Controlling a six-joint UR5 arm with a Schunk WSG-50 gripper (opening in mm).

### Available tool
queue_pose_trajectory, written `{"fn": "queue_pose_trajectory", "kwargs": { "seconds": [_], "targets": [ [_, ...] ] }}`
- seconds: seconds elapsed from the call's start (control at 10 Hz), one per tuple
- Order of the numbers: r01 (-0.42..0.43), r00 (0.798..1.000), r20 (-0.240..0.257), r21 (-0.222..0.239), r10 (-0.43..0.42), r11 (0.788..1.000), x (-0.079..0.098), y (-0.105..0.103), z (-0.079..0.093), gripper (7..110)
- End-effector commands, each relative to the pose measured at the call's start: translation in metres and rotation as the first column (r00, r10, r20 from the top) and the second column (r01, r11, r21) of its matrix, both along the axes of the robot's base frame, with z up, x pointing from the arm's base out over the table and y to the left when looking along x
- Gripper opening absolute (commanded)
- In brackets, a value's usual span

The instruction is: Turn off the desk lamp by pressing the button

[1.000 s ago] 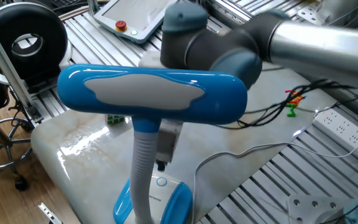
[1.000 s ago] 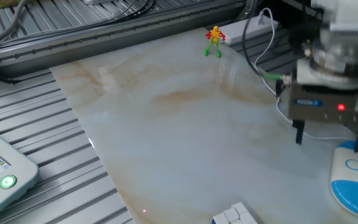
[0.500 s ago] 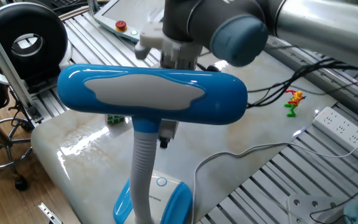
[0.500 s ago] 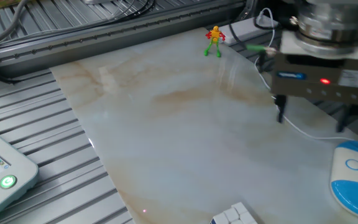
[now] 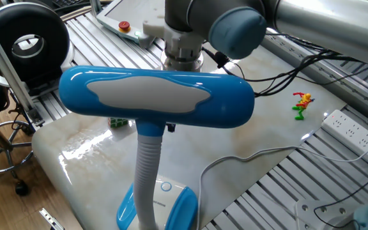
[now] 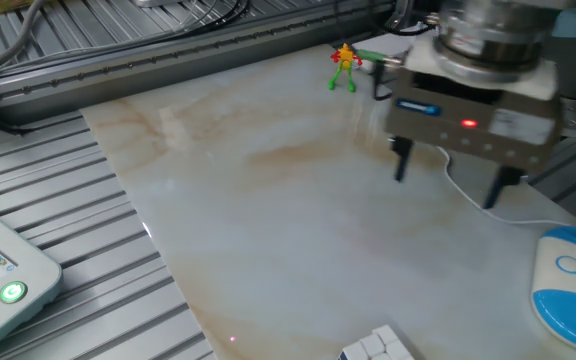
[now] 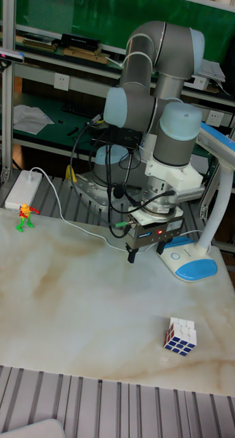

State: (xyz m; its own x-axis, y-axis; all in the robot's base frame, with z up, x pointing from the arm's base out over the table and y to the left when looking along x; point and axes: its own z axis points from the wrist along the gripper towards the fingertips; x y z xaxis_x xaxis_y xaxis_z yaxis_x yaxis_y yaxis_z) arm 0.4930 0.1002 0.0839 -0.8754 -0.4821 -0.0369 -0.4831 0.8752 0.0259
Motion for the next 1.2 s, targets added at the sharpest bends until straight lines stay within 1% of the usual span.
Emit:
{"fn": "queue_pose_trajectory", "kwargs": {
  "seconds": [0.0, 0.1, 0.2, 0.4, 0.5, 0.6, 0.7, 0.8, 0.9, 1.0, 1.1],
  "targets": [
    [0.136, 0.99, 0.049, -0.026, -0.135, 0.99, 0.028, -0.019, -0.005, 88],
    [0.206, 0.976, 0.073, -0.019, -0.204, 0.978, 0.037, -0.022, -0.005, 88],
    [0.229, 0.972, 0.049, -0.022, -0.228, 0.973, 0.034, -0.022, -0.008, 88],
    [0.289, 0.957, 0.012, -0.011, -0.289, 0.957, 0.031, -0.017, -0.012, 88],
    [0.305, 0.952, 0.004, -0.017, -0.305, 0.952, 0.032, -0.018, -0.015, 88],
    [0.331, 0.944, -0.002, -0.008, -0.331, 0.944, 0.034, -0.016, -0.018, 88],
    [0.338, 0.941, -0.002, -0.009, -0.338, 0.941, 0.036, -0.018, -0.021, 88],
    [0.36, 0.933, -0.003, 0.001, -0.36, 0.933, 0.039, -0.016, -0.023, 88],
    [0.333, 0.943, -0.018, 0.059, -0.332, 0.941, 0.041, -0.001, -0.024, 88],
    [0.327, 0.945, -0.025, 0.059, -0.326, 0.943, 0.04, 0.0, -0.024, 88],
    [0.322, 0.947, -0.025, 0.041, -0.322, 0.946, 0.039, -0.004, -0.025, 88]
  ]
}}
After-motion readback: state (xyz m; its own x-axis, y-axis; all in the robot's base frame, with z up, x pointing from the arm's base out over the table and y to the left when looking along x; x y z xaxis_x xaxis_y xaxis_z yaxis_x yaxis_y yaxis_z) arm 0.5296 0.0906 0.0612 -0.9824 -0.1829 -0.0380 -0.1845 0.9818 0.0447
